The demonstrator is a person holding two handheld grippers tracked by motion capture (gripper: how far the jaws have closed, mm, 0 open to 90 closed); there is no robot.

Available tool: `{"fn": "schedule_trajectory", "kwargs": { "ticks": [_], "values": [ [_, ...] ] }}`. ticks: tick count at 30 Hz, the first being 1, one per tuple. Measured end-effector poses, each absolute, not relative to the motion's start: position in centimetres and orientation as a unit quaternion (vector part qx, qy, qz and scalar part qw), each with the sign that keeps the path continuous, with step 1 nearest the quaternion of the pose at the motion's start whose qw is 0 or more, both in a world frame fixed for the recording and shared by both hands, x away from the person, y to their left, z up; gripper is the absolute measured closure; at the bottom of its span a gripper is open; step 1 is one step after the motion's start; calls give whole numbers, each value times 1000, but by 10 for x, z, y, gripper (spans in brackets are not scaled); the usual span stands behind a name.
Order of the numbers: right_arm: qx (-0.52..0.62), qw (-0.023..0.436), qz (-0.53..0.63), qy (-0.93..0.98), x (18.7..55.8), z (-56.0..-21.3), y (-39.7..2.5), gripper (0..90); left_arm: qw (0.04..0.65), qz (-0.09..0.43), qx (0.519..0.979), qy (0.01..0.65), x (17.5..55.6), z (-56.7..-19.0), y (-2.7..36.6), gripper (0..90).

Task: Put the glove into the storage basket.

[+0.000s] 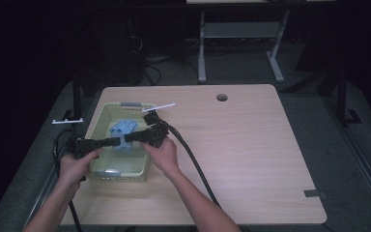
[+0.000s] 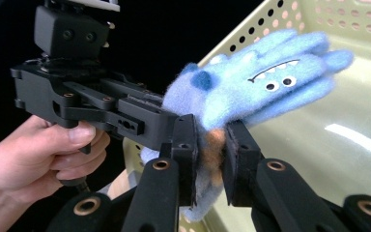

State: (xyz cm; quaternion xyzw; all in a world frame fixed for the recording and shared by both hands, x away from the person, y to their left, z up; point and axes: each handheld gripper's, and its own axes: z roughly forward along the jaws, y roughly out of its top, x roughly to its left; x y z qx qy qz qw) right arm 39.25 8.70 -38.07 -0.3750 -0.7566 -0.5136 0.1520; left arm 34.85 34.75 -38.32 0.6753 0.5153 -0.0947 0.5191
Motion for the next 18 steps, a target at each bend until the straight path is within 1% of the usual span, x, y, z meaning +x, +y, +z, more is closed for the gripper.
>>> {"fn": "schedule_trajectory", "kwargs": {
  "ticks": [18],
  "values": [
    [-388,164,-485,-766,395,-405,104,774,466,-85,698,537,352,-396,354,745]
  ]
}}
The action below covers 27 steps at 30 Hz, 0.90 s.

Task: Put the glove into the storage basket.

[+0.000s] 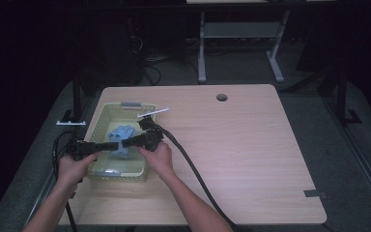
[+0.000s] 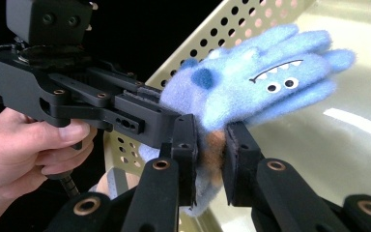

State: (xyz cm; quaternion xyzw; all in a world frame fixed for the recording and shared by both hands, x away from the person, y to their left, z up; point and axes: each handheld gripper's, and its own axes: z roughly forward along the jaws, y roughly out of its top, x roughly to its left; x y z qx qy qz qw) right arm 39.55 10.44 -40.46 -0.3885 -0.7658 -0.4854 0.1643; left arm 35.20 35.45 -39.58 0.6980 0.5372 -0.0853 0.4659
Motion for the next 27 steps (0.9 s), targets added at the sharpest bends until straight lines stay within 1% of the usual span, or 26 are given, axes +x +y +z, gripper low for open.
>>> {"fn": "schedule_trajectory", "kwargs": {
  "ticks": [4,9,15,24,27],
  "values": [
    [-393,168,-479,-767,396,-408,106,774,461,-85,702,536,353,-399,355,746],
    [-393,158,-474,-772,396,-410,107,769,454,-79,705,539,354,-401,354,749],
    [-395,157,-469,-774,396,-412,108,768,451,-79,705,542,354,-403,353,752],
    [-401,149,-466,-775,395,-410,105,754,459,-74,700,541,354,-405,351,753],
    [-404,143,-464,-775,394,-409,102,755,451,-69,704,544,354,-405,351,753]
  ]
}}
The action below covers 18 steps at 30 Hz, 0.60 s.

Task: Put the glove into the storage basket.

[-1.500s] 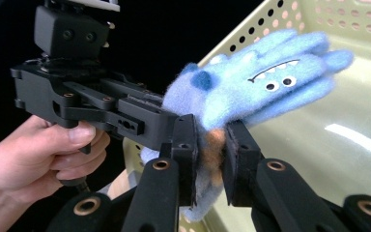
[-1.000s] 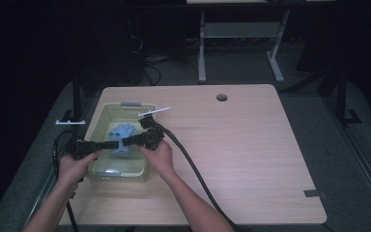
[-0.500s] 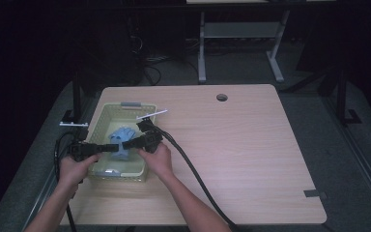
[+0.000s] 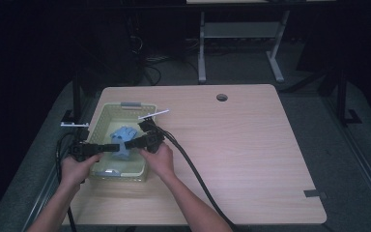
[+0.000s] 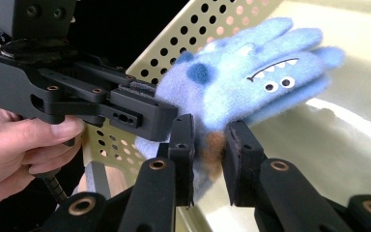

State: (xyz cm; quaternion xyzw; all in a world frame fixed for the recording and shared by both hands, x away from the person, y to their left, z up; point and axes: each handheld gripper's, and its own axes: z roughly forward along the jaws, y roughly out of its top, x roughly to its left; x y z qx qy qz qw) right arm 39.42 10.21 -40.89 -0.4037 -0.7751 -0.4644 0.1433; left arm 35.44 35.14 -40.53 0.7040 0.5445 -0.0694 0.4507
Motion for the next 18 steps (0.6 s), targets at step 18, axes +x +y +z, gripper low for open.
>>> {"fn": "schedule_trajectory", "kwargs": {
  "ticks": [18],
  "values": [
    [-401,143,-475,-770,391,-405,88,757,310,-35,765,564,363,-409,341,661]
  ]
}}
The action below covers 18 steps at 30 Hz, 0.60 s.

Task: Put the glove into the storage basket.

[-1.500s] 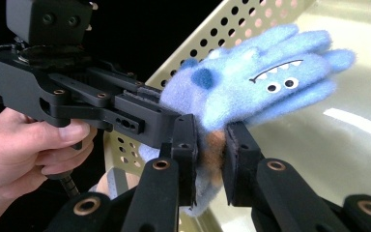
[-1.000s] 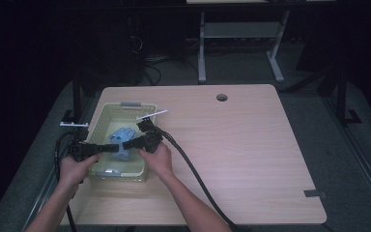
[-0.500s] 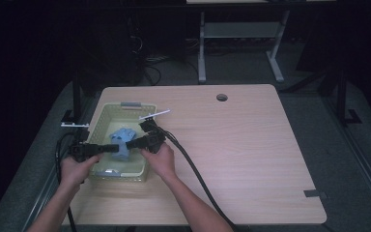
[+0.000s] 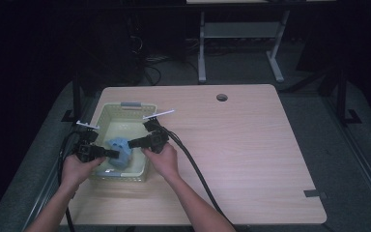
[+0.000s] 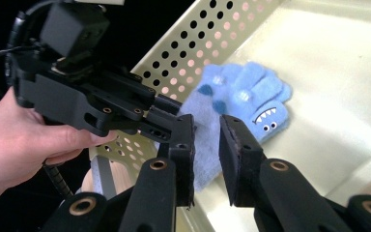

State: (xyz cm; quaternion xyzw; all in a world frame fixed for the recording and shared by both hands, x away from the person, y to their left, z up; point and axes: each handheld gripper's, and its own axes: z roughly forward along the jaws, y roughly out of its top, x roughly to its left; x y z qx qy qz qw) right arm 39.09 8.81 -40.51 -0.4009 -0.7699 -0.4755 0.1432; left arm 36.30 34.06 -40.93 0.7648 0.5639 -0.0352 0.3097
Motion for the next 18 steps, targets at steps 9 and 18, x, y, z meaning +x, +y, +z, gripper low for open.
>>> {"fn": "schedule_trajectory", "kwargs": {
  "ticks": [9,18],
  "values": [
    [-401,138,-484,-765,388,-401,83,744,289,-6,761,580,363,-404,349,603],
    [-402,141,-490,-761,387,-399,75,737,254,6,795,550,367,-404,331,709]
  ]
}}
